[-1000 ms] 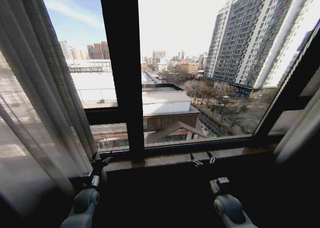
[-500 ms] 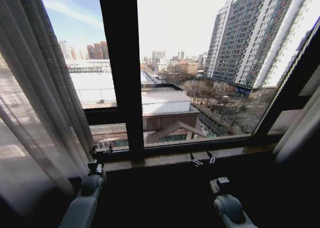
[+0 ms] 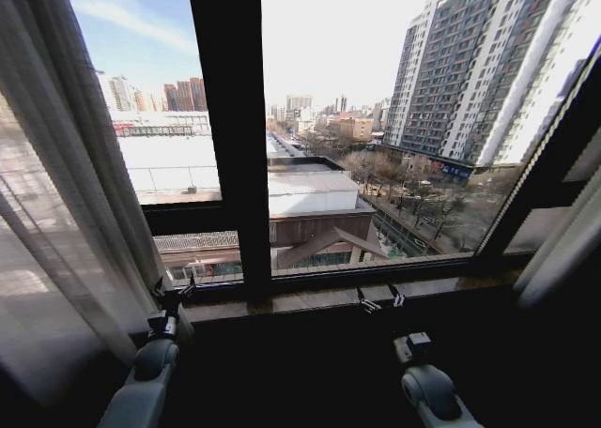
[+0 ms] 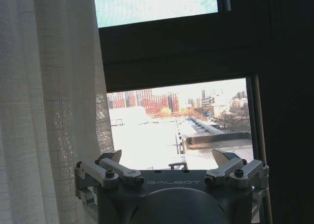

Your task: Open the curtains by pulling them apart, changing their state from closed to fully open.

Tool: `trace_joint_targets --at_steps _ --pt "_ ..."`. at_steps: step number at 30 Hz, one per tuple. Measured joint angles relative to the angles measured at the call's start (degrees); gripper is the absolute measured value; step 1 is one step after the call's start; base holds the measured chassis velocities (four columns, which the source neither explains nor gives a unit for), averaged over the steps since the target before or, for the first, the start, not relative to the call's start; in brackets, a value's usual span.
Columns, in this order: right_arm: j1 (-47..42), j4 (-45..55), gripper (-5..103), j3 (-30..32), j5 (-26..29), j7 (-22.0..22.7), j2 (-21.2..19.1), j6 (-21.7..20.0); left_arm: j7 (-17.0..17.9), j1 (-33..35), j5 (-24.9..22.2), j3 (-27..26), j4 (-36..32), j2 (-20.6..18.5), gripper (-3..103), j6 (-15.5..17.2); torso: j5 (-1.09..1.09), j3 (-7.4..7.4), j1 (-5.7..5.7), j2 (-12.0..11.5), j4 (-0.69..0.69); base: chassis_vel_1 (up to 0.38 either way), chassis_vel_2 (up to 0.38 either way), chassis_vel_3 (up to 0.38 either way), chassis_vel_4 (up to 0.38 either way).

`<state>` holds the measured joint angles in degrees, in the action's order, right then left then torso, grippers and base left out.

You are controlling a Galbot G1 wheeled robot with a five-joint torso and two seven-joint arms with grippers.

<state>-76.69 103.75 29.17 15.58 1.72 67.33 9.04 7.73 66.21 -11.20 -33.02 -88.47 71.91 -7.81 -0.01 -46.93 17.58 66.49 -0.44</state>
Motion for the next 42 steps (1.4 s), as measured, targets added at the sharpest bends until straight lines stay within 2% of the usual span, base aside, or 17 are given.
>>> trace_joint_targets --at_steps 4,7,12,16,25,29,33,37,42 --pt "0.0 0.0 100 0.0 0.0 0.0 0.0 0.0 -1.0 3.1 0.4 0.0 -2.5 0.5 100 -1.7 0.0 0.0 0.0 0.0 0.0 0.0 0.0 0.0 0.0" --pt "0.0 0.0 100 0.0 0.0 0.0 0.0 0.0 -1.1 5.3 0.5 -1.9 -4.9 0.1 100 -3.0 0.0 0.0 0.0 0.0 0.0 0.0 0.0 0.0 0.0" --pt "0.0 0.0 100 0.0 0.0 0.0 0.0 0.0 -0.1 8.6 0.3 -5.9 -8.0 -0.3 100 -3.5 0.01 0.01 0.0 0.0 0.01 0.0 0.0 0.0 0.0" --pt "0.0 0.0 100 0.0 0.0 0.0 0.0 0.0 0.1 9.2 -0.3 -7.9 -7.8 -1.2 100 -3.8 0.0 0.01 0.0 0.0 0.02 0.0 0.0 0.0 0.0" --pt "0.0 0.0 100 0.0 0.0 0.0 0.0 0.0 0.2 4.6 -4.2 -7.9 -1.5 -5.5 100 -4.2 -0.01 0.0 0.0 0.0 0.02 0.0 0.0 0.0 0.0" --pt "0.0 0.0 100 0.0 0.0 0.0 0.0 0.0 -1.9 -3.3 -9.3 -4.1 6.0 -11.4 100 -4.1 0.01 -0.01 0.0 0.0 0.0 0.0 0.0 0.0 0.0" --pt "0.0 0.0 100 0.0 0.0 0.0 0.0 0.0 -3.8 -8.2 -12.4 -1.4 9.3 -14.0 100 -4.1 -0.01 -0.01 0.01 0.0 -0.01 0.0 0.0 0.0 0.0" --pt "0.0 0.0 100 0.0 0.0 0.0 0.0 0.0 -4.4 -9.6 -14.2 -0.3 9.7 -14.1 100 -3.6 0.01 -0.01 0.02 0.0 0.01 0.0 0.0 0.0 0.0" --pt "0.0 0.0 100 0.0 0.0 0.0 0.0 0.0 -5.0 -9.6 -14.1 1.6 9.9 -11.9 100 -3.5 0.0 -0.01 0.01 0.0 0.0 0.0 0.0 0.0 0.0"
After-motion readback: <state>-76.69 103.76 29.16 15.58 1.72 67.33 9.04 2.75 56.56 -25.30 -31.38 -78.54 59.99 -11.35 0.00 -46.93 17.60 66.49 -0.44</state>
